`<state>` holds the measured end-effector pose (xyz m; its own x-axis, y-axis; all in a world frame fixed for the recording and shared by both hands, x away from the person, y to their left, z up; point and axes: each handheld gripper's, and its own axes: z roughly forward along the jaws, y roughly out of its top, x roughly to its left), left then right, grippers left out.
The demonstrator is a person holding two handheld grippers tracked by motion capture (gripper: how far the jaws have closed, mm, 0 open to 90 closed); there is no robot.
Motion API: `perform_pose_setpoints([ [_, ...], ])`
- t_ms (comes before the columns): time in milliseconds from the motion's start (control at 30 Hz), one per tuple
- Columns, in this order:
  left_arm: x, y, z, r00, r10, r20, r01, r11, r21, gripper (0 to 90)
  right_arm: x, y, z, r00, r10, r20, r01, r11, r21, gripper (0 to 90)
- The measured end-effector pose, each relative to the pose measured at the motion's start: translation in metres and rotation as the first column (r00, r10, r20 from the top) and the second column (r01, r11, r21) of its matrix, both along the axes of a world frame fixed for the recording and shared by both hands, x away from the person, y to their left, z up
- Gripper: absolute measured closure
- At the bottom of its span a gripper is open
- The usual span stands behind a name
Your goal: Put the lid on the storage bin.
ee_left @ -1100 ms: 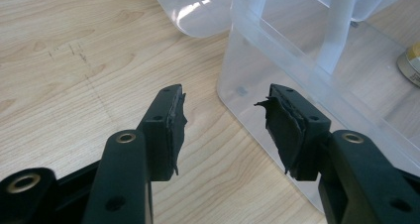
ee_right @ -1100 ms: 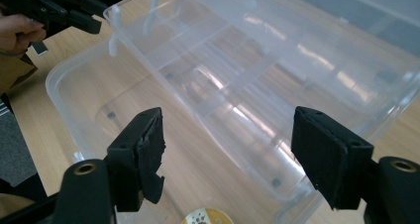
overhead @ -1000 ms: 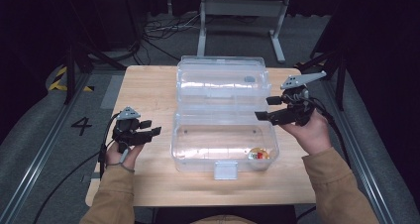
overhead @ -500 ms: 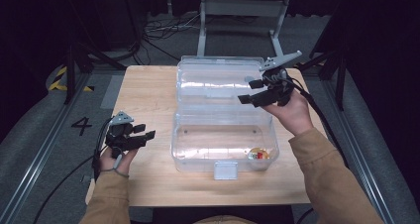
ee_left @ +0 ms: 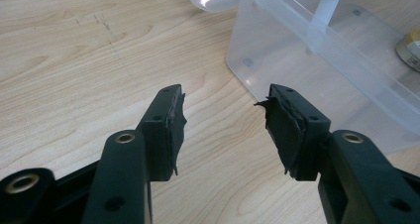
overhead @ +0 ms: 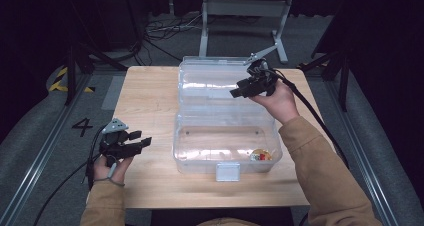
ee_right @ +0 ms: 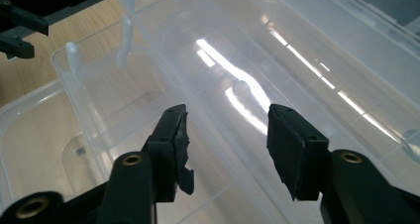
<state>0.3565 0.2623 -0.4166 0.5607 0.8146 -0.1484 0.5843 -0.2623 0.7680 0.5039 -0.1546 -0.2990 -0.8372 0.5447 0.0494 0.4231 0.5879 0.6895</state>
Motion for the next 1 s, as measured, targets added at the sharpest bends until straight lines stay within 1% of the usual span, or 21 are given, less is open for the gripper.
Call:
perform_pose_setpoints([
  [33, -0.001, 0.0, 0.0, 1.0, 0.001, 0.002, -0.001, 1.0, 0.0, 49.3, 0.001, 0.001, -0.001, 1.0, 0.008, -0.002, -0.008, 0.9999, -0.007, 54.8],
  [67, -0.001, 0.0, 0.0, 1.0, 0.0, 0.003, 0.0, 1.0, 0.0, 49.3, 0.002, 0.004, -0.004, 0.9997, 0.021, -0.013, -0.021, 0.9994, -0.026, 59.0],
  [100, -0.002, 0.0, 0.001, 1.0, 0.0, 0.002, 0.0, 1.0, -0.004, 49.3, 0.002, 0.005, -0.006, 0.9994, 0.03, -0.017, -0.031, 0.9989, -0.034, 61.8],
  [133, -0.002, 0.0, 0.001, 1.0, -0.002, 0.004, 0.002, 1.0, -0.008, 49.3, 0.002, 0.006, -0.007, 0.9994, 0.035, -0.004, -0.036, 0.9984, -0.043, 65.1],
  [167, -0.002, 0.0, 0.002, 0.9999, -0.008, 0.008, 0.008, 0.9999, -0.008, 49.3, 0.001, 0.007, -0.007, 0.9994, 0.034, 0.007, -0.034, 0.9983, -0.048, 68.1],
  [200, -0.003, -0.002, 0.002, 0.9999, -0.011, 0.011, 0.011, 0.9999, -0.006, 49.4, 0.001, 0.006, -0.007, 0.9993, 0.037, 0.005, -0.037, 0.9979, -0.052, 69.2],
  [233, -0.003, -0.003, 0.003, 0.9999, -0.014, 0.01, 0.014, 0.9999, -0.005, 49.4, 0.002, 0.005, -0.007, 0.9992, 0.037, -0.012, -0.038, 0.9983, -0.044, 71.1],
  [333, -0.004, -0.005, 0.004, 0.9997, -0.02, 0.014, 0.02, 0.9998, 0.0, 49.5, 0.005, 0.004, -0.007, 0.9983, 0.047, -0.035, -0.048, 0.9983, -0.033, 73.1],
  [400, -0.004, -0.006, 0.005, 0.9996, -0.025, 0.015, 0.025, 0.9997, -0.003, 49.5, 0.005, 0.004, -0.007, 0.9982, 0.047, -0.037, -0.048, 0.9983, -0.033, 73.4],
  [433, -0.004, -0.007, 0.005, 0.9994, -0.028, 0.019, 0.029, 0.9996, -0.006, 49.5, 0.004, 0.004, -0.007, 0.9983, 0.045, -0.038, -0.046, 0.9983, -0.034, 73.9],
  [533, -0.005, -0.011, 0.009, 0.9987, -0.046, 0.021, 0.046, 0.9988, -0.016, 49.5, 0.002, 0.005, -0.007, 0.9987, 0.047, -0.021, -0.048, 0.9976, -0.049, 74.8],
  [567, -0.006, -0.014, 0.012, 0.9978, -0.059, 0.029, 0.06, 0.9979, -0.022, 49.5, 0.002, 0.005, -0.007, 0.9987, 0.047, -0.02, -0.048, 0.9976, -0.05, 74.9],
  [600, -0.009, -0.021, 0.016, 0.9953, -0.088, 0.039, 0.089, 0.9959, -0.017, 49.5, 0.002, 0.005, -0.007, 0.9987, 0.047, -0.02, -0.048, 0.9976, -0.049, 74.9],
  [633, -0.009, -0.021, 0.016, 0.9953, -0.088, 0.039, 0.089, 0.9959, -0.017, 49.6, 0.002, 0.005, -0.007, 0.9987, 0.047, -0.02, -0.048, 0.9976, -0.049, 74.9],
  [733, -0.012, -0.033, 0.022, 0.99, -0.132, 0.05, 0.132, 0.9912, 0.002, 49.6, 0.002, 0.005, -0.008, 0.9986, 0.05, -0.017, -0.051, 0.9974, -0.05, 75.0],
  [800, -0.014, -0.041, 0.024, 0.9867, -0.156, 0.045, 0.155, 0.9878, 0.015, 49.6, 0.002, 0.005, -0.008, 0.9986, 0.05, -0.015, -0.051, 0.9975, -0.049, 75.0],
  [833, -0.014, -0.041, 0.024, 0.9867, -0.156, 0.045, 0.155, 0.9878, 0.015, 49.6, 0.002, 0.005, -0.008, 0.9986, 0.05, -0.015, -0.051, 0.9975, -0.049, 75.0],
  [867, -0.014, -0.045, 0.025, 0.9845, -0.169, 0.047, 0.168, 0.9855, 0.022, 49.6, 0.002, 0.005, -0.008, 0.9986, 0.05, -0.015, -0.051, 0.9975, -0.05, 75.0],
  [900, -0.015, -0.048, 0.025, 0.9831, -0.178, 0.043, 0.177, 0.984, 0.02, 49.6, 0.002, 0.005, -0.008, 0.9986, 0.051, -0.015, -0.052, 0.9975, -0.049, 75.0],
  [967, -0.016, -0.054, 0.026, 0.9775, -0.207, 0.037, 0.207, 0.9782, 0.02, 49.5, 0.001, 0.005, -0.008, 0.9986, 0.05, -0.016, -0.051, 0.9975, -0.049, 75.0],
  [1000, -0.016, -0.057, 0.027, 0.9736, -0.226, 0.033, 0.225, 0.9742, 0.014, 49.6, 0.001, 0.005, -0.008, 0.9986, 0.051, -0.014, -0.052, 0.9975, -0.048, 74.9],
])
